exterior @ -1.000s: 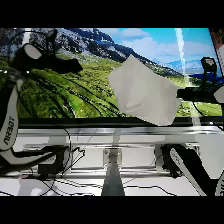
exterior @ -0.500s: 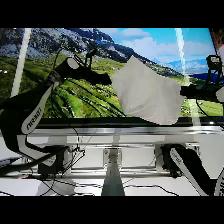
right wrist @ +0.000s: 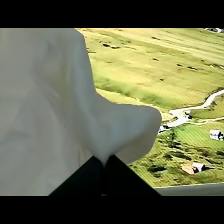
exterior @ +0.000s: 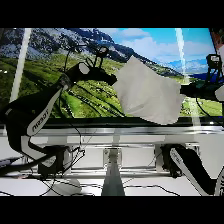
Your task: Fold the clothes and pants, and hang the long-sleeved shirts on hangers.
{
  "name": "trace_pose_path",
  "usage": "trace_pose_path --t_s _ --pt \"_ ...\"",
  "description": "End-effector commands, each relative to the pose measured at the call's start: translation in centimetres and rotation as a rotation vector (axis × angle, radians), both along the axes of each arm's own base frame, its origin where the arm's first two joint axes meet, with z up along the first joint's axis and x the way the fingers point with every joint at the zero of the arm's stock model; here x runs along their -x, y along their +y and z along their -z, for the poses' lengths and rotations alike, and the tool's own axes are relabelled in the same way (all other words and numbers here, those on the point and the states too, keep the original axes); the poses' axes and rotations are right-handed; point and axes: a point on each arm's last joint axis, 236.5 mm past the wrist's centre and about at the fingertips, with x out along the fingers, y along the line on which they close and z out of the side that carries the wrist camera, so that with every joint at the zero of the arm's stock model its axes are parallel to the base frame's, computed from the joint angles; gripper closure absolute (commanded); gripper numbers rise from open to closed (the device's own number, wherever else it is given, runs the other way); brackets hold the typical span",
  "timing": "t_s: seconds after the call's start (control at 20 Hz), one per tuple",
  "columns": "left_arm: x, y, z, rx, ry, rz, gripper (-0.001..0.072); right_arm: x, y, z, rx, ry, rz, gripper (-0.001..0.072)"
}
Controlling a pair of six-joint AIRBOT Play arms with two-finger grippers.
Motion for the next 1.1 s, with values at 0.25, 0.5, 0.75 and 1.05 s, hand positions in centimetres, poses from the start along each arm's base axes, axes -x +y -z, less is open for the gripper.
trace_pose_path --t_s 0.25,0.5,0.75,1.05 --pt "-0.5 -1.7 2.6 -0.140 -0.173 0.093 0.0423 -0.6 0.1 -0.3 -0.007 -0.028 0.002 0.0700" --pt "-1.0 -0.5 2.2 -0.238 -0.253 0.163 0.0689 -0.6 0.1 -0.3 -0.007 -0.028 0.002 0.0700" --pt "-3.6 2.5 -10.4 -0.241 -0.523 0.121 0.0691 -0.8 -0.7 -0.6 0.030 -0.040 0.003 0.0700" --pt "-1.6 15.5 -34.5 -0.043 -0.837 -0.265 0.0691 -2.9 -1.1 -5.9 0.037 -0.182 0.035 0.0700"
